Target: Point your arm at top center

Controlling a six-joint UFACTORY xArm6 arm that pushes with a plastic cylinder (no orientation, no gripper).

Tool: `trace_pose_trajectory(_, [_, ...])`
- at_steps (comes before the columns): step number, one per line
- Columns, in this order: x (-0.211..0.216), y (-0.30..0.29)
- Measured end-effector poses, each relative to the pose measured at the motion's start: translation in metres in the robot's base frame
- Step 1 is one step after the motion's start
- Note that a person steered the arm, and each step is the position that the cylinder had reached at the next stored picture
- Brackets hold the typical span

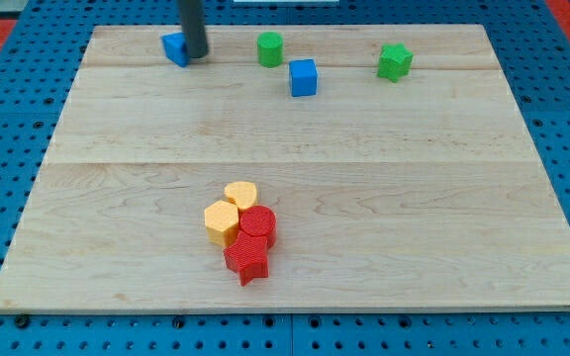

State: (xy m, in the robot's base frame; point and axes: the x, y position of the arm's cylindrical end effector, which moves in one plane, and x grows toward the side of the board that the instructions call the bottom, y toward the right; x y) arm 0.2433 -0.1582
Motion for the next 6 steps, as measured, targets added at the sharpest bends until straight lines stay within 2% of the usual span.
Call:
trace_pose_trajectory(1, [-0.007, -0.077])
trace_pose_trajectory(3, [-0.010, -0.051])
trace_pose_trajectory(5, [-0.034, 0.026])
trace_pose_trajectory(6, [-0.047, 0.083])
